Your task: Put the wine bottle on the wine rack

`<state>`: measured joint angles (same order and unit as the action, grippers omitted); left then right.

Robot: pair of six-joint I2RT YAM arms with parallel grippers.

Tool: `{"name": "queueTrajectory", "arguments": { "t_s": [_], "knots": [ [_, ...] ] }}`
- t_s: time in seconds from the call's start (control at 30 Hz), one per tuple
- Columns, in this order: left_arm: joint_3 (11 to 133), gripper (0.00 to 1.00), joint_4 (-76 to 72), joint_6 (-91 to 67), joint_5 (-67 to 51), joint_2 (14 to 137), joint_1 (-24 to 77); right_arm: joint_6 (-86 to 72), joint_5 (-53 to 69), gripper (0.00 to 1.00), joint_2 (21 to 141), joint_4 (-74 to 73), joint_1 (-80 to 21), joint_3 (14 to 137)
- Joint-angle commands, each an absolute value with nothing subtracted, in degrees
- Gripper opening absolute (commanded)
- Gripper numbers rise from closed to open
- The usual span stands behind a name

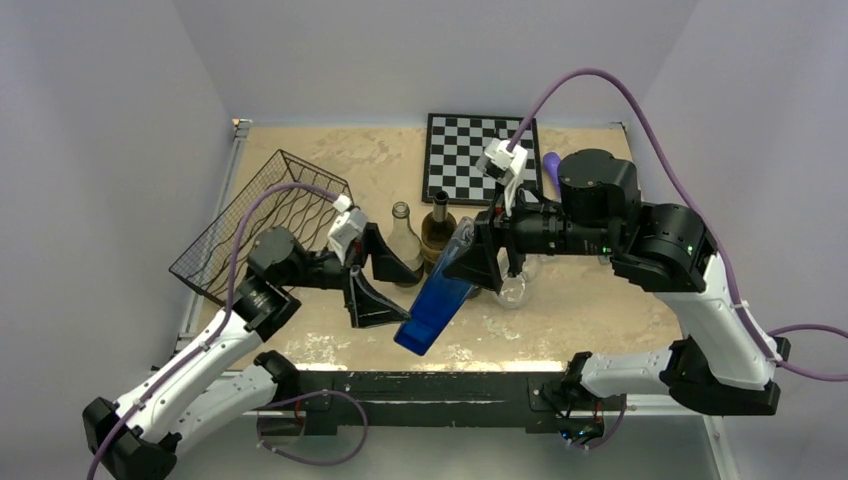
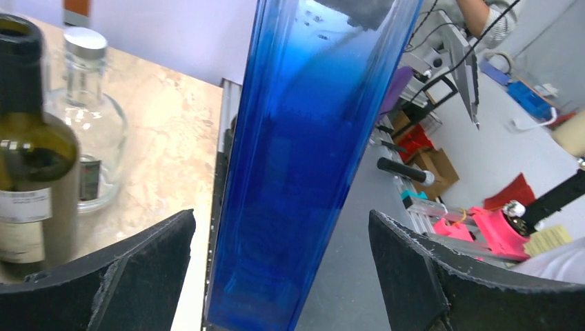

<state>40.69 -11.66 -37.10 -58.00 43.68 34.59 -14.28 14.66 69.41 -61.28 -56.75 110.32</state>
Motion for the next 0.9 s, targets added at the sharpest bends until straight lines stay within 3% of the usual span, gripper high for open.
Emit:
{"name": "queueTrajectory", "arguments": {
  "t_s": [0.0,0.5,0.6,0.67,0.73,0.8,0.83,0.87],
  "knots": [
    [40.0,0.99,-17.7,-35.4,-54.0,46.1,39.9,-17.6,18.4,0.00,69.1,-53.6,-57.1,114.3],
    [38.4,0.99,-25.6,-34.3,-56.2,50.8,44.6,-20.3,19.6,0.00,66.9,-43.5,-57.2,112.4],
    [38.8,0.95,-26.3,-34.1,-57.3,51.0,44.6,-20.5,19.7,0.00,65.5,-41.7,-57.2,110.6],
    [39.1,0.78,-25.8,-33.3,-57.1,51.1,44.6,-20.5,20.0,0.00,64.6,-40.1,-57.2,109.4],
    [40.2,0.51,-23.8,-31.8,-56.5,51.1,44.6,-20.3,20.7,0.00,64.4,-40.3,-57.2,109.3],
    [41.9,0.09,-20.9,-29.6,-56.0,51.3,44.6,-20.1,20.9,0.00,64.1,-41.0,-57.2,109.1],
    [43.1,0.00,-18.7,-27.5,-55.3,51.3,44.6,-19.8,20.8,0.00,63.9,-41.2,-57.2,108.8],
    [44.5,0.00,-16.3,-26.2,-54.8,51.2,44.6,-19.7,20.8,0.00,63.5,-41.3,-57.2,108.3]
  ]
}}
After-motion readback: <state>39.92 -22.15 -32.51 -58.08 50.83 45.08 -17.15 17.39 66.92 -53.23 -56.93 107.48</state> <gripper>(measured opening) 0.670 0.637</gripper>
